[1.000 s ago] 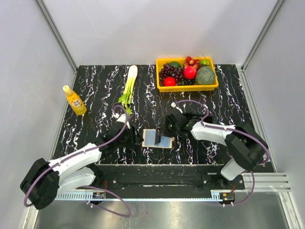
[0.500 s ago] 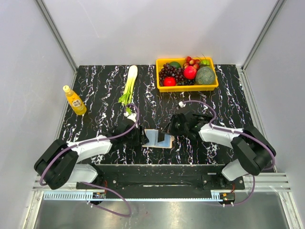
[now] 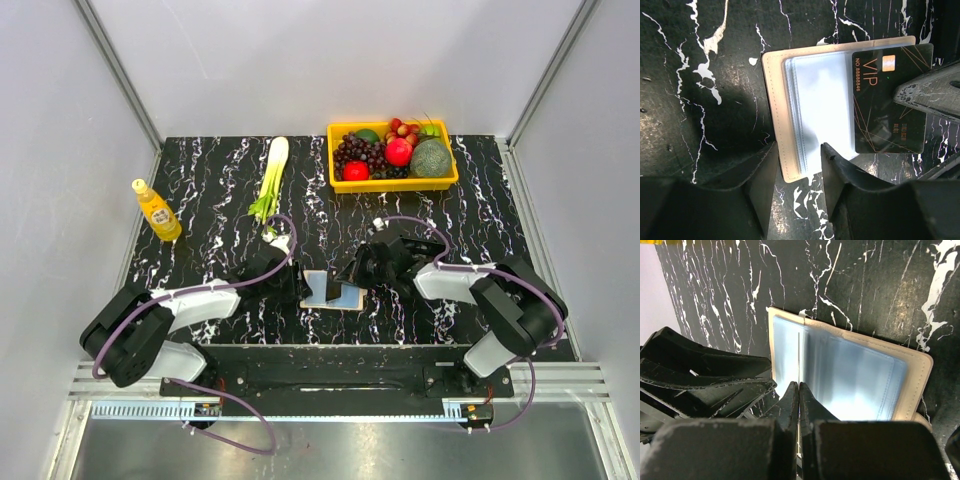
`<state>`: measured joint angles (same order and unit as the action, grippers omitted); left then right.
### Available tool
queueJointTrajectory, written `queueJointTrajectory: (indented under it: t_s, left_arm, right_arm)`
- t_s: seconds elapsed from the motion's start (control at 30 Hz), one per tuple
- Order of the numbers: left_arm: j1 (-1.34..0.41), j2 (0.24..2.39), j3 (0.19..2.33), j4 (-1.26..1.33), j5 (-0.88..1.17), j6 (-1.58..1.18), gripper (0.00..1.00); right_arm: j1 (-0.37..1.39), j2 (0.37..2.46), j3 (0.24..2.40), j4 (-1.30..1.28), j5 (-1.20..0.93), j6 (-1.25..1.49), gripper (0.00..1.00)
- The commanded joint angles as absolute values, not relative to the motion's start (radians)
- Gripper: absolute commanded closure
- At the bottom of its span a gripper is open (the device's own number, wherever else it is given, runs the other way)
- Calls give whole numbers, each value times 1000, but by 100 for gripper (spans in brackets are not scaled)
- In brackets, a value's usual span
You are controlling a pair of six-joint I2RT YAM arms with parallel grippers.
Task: Put the credit cards into the card holder
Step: Insert the credit card into the card holder.
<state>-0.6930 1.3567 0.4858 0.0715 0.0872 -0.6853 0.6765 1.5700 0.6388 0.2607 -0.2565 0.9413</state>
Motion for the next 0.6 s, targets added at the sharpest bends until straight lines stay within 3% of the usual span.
queueJointTrajectory:
  t_s: [0.0,0.2,0.57]
  left_arm:
    - [-693,1376,483,37,81,-684,57]
    - [-693,1390,485,28,81,-683,63]
    - [-693,1410,499,20,81,-673,63]
  right_arm:
    - [672,1585,629,322,-267,956,100]
    - [654,1529,612,302,-256,946,100]
    - [635,1529,597,298,-295,931,100]
